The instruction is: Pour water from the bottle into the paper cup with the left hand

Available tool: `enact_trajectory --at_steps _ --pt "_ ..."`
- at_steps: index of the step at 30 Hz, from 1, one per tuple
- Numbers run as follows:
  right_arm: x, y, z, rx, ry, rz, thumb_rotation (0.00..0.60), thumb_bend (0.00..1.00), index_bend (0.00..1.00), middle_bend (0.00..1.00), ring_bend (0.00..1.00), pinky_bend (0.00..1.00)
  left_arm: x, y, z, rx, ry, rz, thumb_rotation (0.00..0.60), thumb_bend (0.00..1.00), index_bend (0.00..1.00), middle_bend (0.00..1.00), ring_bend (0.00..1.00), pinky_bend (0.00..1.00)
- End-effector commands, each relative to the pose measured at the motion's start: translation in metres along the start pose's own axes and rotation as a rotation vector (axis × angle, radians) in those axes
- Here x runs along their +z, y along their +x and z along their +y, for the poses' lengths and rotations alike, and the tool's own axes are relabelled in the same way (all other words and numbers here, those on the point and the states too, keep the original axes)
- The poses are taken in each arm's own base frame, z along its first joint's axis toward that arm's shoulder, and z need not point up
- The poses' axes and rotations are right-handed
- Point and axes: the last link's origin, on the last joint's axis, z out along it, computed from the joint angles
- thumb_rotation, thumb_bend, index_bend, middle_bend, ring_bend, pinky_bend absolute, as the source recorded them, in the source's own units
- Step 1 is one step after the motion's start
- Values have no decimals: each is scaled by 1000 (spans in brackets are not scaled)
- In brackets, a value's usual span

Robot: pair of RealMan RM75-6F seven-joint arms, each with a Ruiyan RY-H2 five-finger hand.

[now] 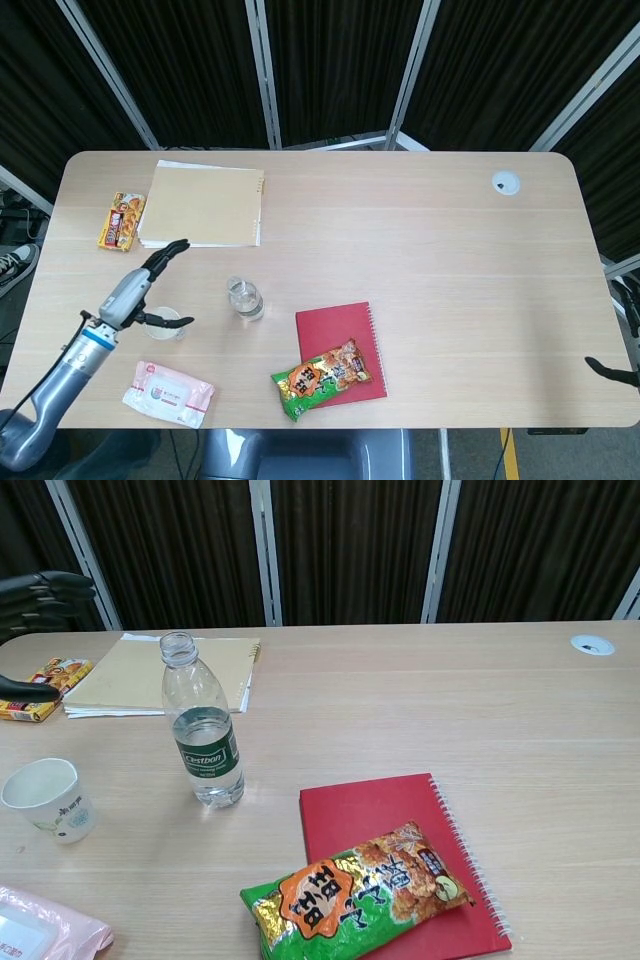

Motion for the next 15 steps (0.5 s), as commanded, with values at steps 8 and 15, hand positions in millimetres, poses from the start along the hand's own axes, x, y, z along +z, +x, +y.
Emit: enact_trajectory --at_steps 8,15 --pt "-5 13 -4 -19 62 89 600 0 0 0 0 0 -99 39 14 588 247 300 600 42 0 0 0 0" --pt "-12 15 -3 -52 94 133 600 0 0 0 0 0 -129 37 31 709 358 320 600 41 0 0 0 0"
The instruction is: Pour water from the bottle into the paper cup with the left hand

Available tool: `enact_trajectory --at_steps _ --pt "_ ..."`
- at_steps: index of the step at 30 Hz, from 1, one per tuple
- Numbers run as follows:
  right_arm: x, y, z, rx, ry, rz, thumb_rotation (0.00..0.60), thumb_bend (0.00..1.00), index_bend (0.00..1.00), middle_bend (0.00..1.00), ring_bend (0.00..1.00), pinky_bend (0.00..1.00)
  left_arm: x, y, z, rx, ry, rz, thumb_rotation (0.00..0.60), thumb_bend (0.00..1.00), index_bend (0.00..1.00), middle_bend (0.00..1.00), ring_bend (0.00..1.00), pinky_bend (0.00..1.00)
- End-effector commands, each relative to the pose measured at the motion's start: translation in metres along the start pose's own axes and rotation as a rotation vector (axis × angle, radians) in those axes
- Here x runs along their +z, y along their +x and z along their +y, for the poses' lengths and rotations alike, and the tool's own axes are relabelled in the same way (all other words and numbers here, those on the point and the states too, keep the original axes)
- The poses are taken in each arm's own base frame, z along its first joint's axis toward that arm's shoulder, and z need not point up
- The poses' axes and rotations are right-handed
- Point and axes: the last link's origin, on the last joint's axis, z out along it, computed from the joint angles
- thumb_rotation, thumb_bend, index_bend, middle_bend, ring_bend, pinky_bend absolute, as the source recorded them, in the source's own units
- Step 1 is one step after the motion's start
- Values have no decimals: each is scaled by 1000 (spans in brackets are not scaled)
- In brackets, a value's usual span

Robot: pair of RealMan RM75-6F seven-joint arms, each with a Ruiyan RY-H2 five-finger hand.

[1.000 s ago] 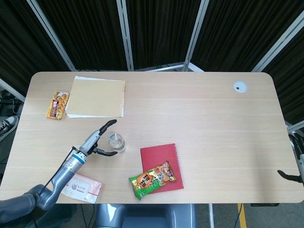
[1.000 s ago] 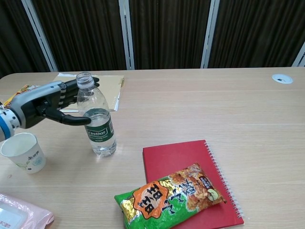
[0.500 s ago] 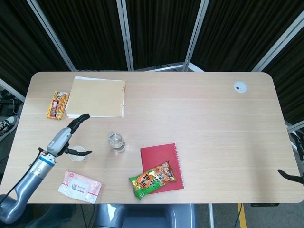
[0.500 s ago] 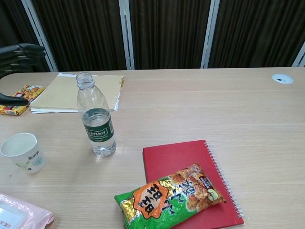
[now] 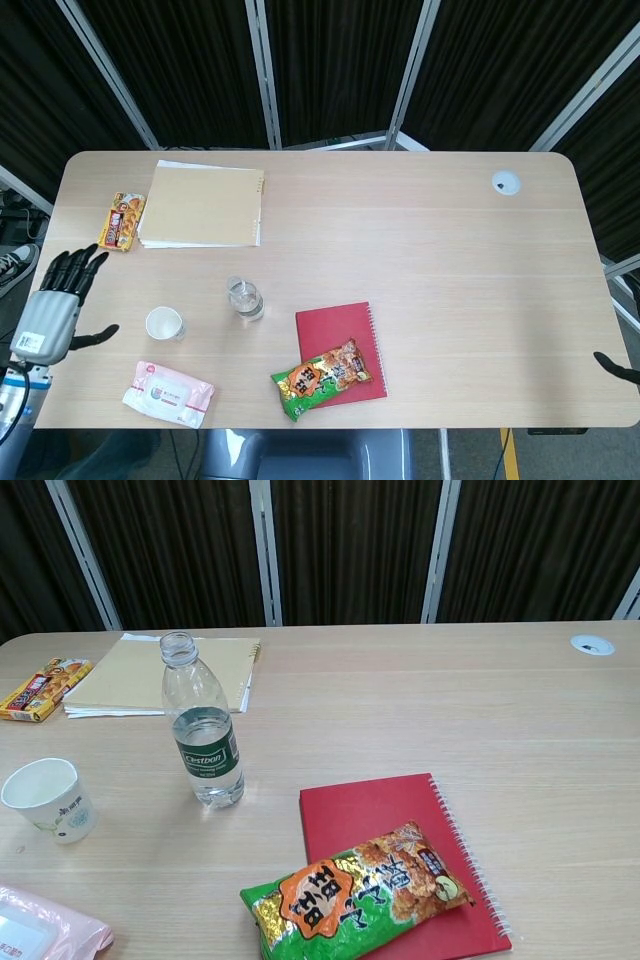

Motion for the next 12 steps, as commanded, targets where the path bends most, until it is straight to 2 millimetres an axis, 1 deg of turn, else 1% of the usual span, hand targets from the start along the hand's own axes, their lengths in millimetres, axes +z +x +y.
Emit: enact_trajectory --at_steps 1,6,12 --pt "-4 1 1 3 8 8 600 0 0 0 0 0 -34 18 -4 90 120 16 600 41 0 0 0 0" --pt "-9 5 5 2 5 24 600 0 0 0 0 0 -39 19 -7 116 110 -1 600 41 0 0 0 0" --pt "-14 8 7 12 4 35 600 0 0 0 0 0 -43 21 -8 101 94 6 600 40 0 0 0 0"
